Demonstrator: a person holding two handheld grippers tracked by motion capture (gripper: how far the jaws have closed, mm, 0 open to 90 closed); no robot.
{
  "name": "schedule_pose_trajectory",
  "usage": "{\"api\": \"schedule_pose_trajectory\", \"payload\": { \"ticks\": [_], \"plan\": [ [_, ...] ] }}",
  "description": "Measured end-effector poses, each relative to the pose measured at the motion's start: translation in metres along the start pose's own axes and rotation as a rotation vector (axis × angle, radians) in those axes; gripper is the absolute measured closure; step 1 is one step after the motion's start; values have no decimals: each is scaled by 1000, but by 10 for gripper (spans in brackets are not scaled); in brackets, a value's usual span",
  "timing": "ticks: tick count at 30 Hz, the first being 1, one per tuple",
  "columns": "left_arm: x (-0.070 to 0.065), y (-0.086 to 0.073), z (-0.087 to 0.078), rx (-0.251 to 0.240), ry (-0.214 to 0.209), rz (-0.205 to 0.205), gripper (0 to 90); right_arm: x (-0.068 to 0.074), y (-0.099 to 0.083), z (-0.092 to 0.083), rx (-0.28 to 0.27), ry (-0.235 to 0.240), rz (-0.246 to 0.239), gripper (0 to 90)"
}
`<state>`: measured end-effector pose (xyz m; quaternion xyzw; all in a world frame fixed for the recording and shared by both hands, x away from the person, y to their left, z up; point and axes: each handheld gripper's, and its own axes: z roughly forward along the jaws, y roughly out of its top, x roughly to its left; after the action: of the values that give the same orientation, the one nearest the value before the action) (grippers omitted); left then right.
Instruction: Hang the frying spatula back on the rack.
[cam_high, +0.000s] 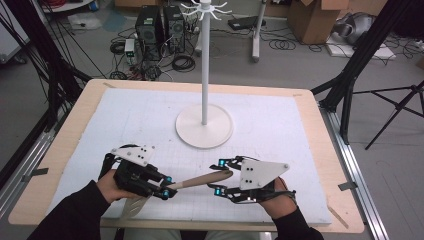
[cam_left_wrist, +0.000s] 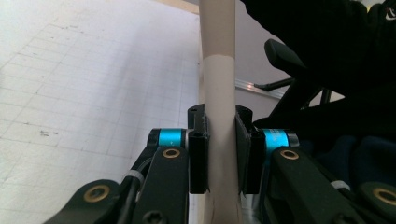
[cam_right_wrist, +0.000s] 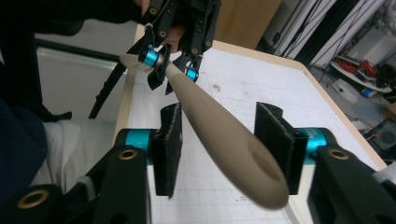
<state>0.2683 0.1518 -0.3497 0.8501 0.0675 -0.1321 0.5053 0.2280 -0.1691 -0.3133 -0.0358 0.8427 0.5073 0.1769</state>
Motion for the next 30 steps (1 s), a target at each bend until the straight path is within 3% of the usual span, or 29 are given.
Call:
{"api": "schedule_pose_trajectory", "payload": {
  "ticks": [7, 13, 14, 17, 19, 26, 30],
  "plan": [
    [3, -1, 0, 27, -63, -24, 776, 3, 3, 1, 40, 48, -82, 607],
    [3, 0, -1, 41, -90, -18, 776, 4, 4, 2, 35, 86, -97, 648],
    [2, 0, -1, 40, -105, -17, 775, 4, 3, 1, 34, 126, -98, 674],
    [2, 0, -2, 40, -128, -15, 774, 6, 4, 1, 18, 148, -89, 689],
    [0, 0, 0, 73, -147, -4, 773, 7, 6, 0, 22, 176, -70, 694],
    [0, -2, 0, 69, -132, 0, 758, 8, 11, 2, 44, 184, -34, 697],
    [-4, 1, -3, 53, -67, 12, 602, 7, 12, 4, 36, 192, -22, 700]
  ]
}}
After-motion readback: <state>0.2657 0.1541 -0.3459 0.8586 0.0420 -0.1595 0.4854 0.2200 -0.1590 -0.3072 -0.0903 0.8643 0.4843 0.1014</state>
